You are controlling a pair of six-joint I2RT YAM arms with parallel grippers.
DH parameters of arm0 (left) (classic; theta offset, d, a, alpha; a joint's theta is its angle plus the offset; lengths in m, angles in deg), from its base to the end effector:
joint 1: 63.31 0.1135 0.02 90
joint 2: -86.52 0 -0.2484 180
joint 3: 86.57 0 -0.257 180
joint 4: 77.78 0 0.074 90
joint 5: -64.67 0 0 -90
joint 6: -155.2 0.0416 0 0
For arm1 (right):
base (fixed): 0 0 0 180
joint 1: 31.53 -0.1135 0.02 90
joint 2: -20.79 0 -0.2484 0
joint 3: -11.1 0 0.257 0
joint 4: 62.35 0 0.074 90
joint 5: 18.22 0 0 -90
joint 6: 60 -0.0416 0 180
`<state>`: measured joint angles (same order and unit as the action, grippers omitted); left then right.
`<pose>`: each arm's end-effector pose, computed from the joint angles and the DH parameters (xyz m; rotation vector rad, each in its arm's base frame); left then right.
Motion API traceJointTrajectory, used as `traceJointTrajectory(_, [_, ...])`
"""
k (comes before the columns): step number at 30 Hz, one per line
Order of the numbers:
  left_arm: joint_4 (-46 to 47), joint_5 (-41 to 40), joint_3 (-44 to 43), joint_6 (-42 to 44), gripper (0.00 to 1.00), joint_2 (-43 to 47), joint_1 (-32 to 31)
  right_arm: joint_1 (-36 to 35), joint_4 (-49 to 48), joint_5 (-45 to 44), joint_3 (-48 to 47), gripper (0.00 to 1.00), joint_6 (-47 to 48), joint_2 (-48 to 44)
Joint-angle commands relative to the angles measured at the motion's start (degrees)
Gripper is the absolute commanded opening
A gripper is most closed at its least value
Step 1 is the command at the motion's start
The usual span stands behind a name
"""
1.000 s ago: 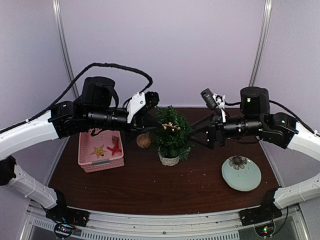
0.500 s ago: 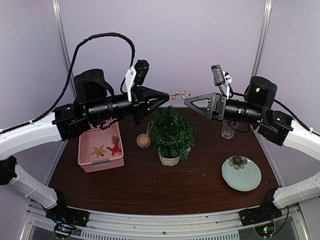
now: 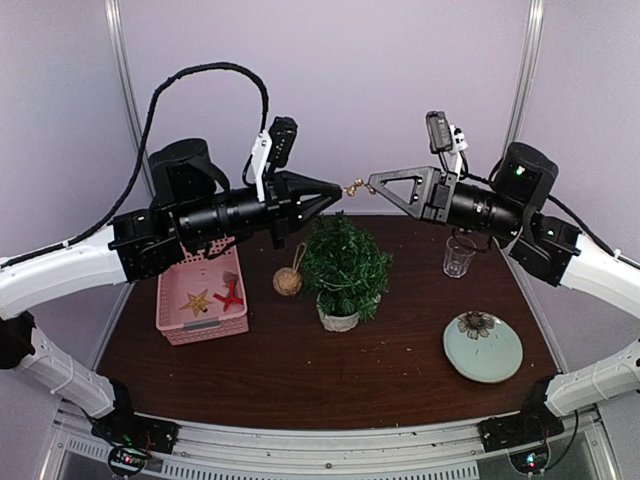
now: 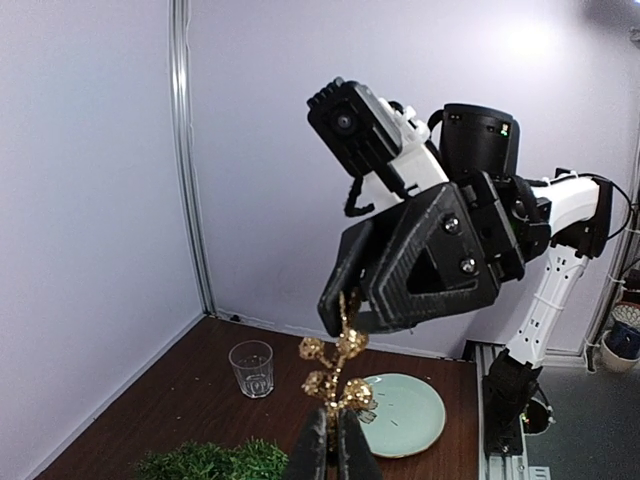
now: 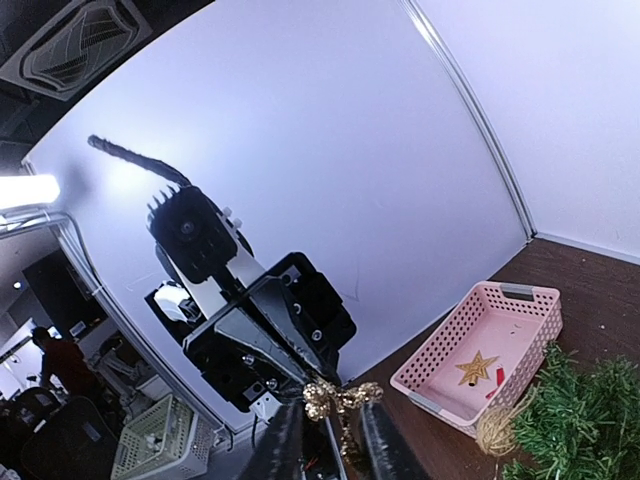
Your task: Decorate the small christmas tree
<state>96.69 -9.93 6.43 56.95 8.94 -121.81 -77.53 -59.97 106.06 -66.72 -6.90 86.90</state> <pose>0.1651 -0.2905 0.4059 0.8881 1.3490 -1.1216 0.1763 0.2162 0.4103 -0.6844 1.5009 1.5672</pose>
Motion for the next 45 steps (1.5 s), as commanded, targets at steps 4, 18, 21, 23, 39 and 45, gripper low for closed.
traceJointTrajectory(4, [3.19,0.43,0.45,-0.48,0.00,-0.69,-0.01,0.51,-2.54,1.31,-1.72,0.04,-0.76,0.53])
traceJointTrajectory(18, [-11.77,-11.57,5.13,-14.40,0.98,8.85,10.59,-3.84,38.48,-10.15,-15.11,0.00,27.23,1.59])
traceJointTrajectory(21, [-13.91,-14.45,6.46,-14.87,0.98,10.57,12.00,-7.50,49.10,-17.13,-20.71,0.00,33.61,5.41])
traceJointTrajectory(23, [-14.32,-17.54,7.25,-15.48,0.98,11.19,12.38,-10.01,55.25,-22.57,-24.70,0.00,37.71,8.63])
traceJointTrajectory(39, [-12.92,-22.53,10.04,-16.06,0.98,12.32,12.53,-17.75,72.40,-45.08,-45.75,0.00,44.27,30.86])
traceJointTrajectory(45, [-12.59,-22.71,9.95,-15.31,0.98,12.13,12.53,-17.83,72.48,-48.12,-48.05,0.00,44.93,35.17])
